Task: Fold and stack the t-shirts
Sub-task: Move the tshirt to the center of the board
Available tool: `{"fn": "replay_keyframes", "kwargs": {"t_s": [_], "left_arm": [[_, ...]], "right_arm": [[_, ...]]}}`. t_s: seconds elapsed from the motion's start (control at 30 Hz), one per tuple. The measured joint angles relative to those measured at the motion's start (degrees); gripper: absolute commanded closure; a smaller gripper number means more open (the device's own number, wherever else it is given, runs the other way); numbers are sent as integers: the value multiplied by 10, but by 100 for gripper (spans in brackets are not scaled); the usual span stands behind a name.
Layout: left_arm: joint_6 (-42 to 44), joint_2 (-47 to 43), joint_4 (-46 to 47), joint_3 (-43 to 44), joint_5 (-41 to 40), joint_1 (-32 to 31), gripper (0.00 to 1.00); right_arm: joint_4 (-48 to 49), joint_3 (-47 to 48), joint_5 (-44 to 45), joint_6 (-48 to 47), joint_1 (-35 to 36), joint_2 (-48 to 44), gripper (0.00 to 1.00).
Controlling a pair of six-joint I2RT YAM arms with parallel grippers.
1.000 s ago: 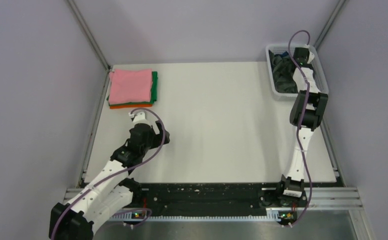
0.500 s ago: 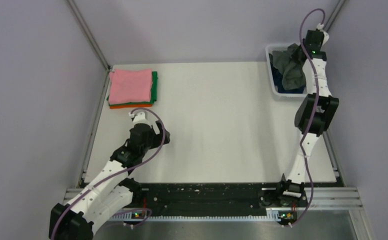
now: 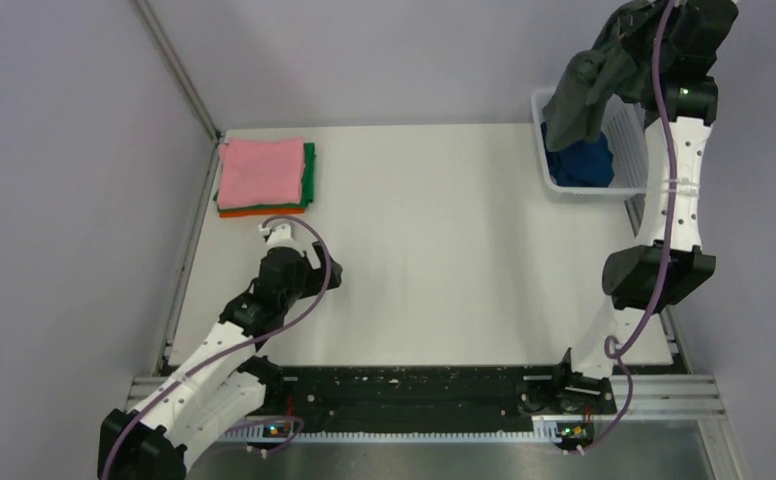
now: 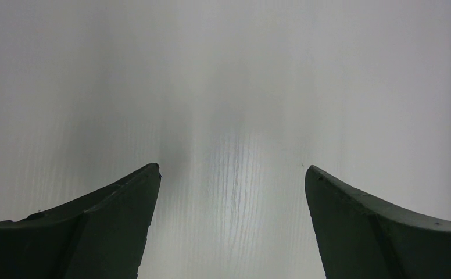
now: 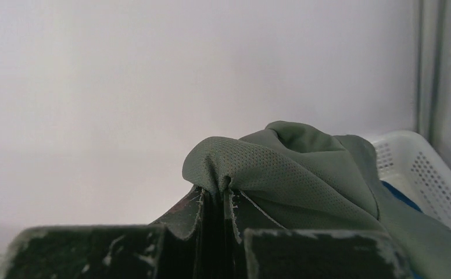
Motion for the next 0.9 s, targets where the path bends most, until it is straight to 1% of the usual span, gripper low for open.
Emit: {"fn": "replay_keyframes", "kwargs": {"t_s": [0.23,0.4,0.47,0.6,0.67,0.7,0.73,0.77,0.8,0.83,0.87,0.9], "left_arm": [[0,-21,0,0,1,0,1],[0,-24,-1,0,1,0,1],[0,-31,-1,0,1,0,1],[-1,-50,-3,0,0,0,1],[-1,-59,-5,0,-2,0,1],[-1,-64,-5,0,-4,0,1],[-2,-68,-5,0,-6,0,1],[-3,-71,-6,0,-9,0,1],[-3,-74,-7,0,-12,0,1],[-4,-76,-10,1,-13,0,1],[-5,-76,-16,3,-15,0,1],[-7,-76,-22,6,-16,0,1]], "right_arm": [[-6,0,-84,10,38,-7,100],[-10,-3,-169,14,110,-19,100],[-5,-22,-202,14,145,-36,100],[14,-111,-279,12,209,-99,100],[49,-212,-314,7,238,-152,100],[60,-255,-322,6,244,-173,98],[78,-312,-325,2,248,-198,93],[90,-370,-320,-4,249,-222,83],[100,-428,-308,-9,249,-243,68],[108,-483,-287,-16,248,-259,50],[111,-542,-259,-25,247,-273,39],[111,-586,-232,-27,246,-279,30]]}}
